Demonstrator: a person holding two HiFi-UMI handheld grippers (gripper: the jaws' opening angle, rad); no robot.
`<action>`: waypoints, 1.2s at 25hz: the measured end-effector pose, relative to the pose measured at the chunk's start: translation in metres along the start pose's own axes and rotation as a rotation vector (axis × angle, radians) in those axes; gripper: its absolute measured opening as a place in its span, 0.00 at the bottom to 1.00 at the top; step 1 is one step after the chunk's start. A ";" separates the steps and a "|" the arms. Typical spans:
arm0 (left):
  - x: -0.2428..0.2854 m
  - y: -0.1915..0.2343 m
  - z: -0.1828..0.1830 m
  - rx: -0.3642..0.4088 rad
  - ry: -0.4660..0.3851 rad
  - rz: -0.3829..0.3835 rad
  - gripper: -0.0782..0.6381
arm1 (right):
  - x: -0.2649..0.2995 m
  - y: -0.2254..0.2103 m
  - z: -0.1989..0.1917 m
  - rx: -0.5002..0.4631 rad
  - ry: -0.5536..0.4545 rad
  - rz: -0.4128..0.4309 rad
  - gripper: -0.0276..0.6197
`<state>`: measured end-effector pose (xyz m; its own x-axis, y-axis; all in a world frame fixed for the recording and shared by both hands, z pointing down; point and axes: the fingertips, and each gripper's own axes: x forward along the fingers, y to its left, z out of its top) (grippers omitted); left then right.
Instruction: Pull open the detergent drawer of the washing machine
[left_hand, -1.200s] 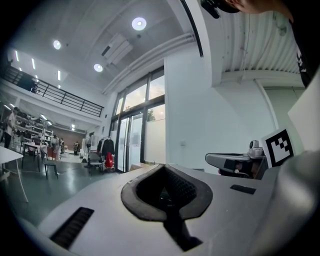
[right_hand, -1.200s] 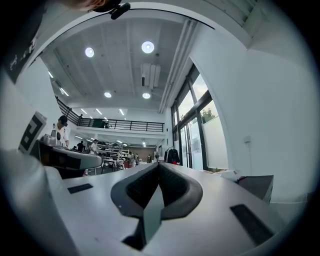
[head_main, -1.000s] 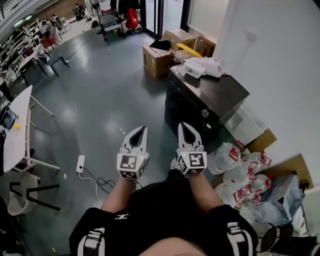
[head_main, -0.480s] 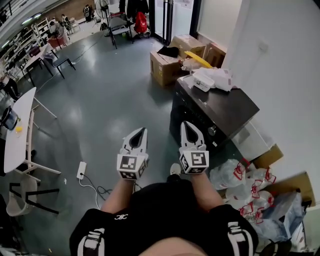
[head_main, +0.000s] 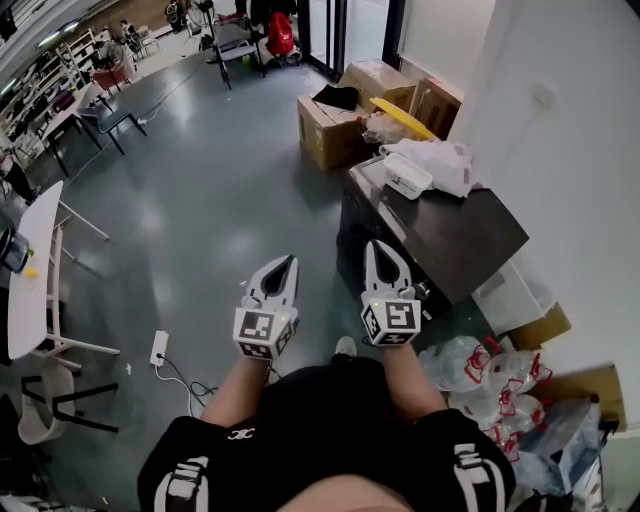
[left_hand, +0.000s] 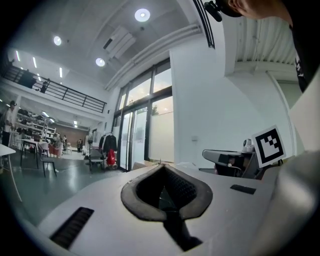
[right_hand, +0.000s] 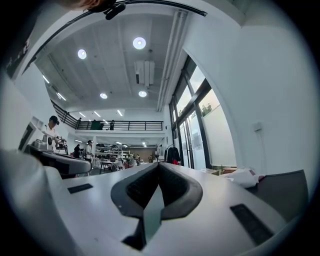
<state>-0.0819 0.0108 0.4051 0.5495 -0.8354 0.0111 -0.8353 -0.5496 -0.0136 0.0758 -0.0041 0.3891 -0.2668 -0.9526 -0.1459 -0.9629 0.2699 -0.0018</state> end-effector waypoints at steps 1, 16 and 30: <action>0.011 0.001 -0.004 -0.002 0.011 -0.001 0.10 | 0.009 -0.008 -0.003 0.007 0.006 -0.001 0.05; 0.194 0.035 0.009 -0.018 0.036 0.025 0.10 | 0.146 -0.120 -0.026 0.028 0.053 0.017 0.05; 0.302 0.030 0.010 0.018 0.042 -0.043 0.10 | 0.193 -0.196 -0.039 0.028 0.067 -0.061 0.05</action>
<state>0.0597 -0.2582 0.3979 0.5830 -0.8107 0.0541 -0.8105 -0.5849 -0.0306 0.2119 -0.2463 0.3996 -0.2111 -0.9743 -0.0783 -0.9761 0.2144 -0.0366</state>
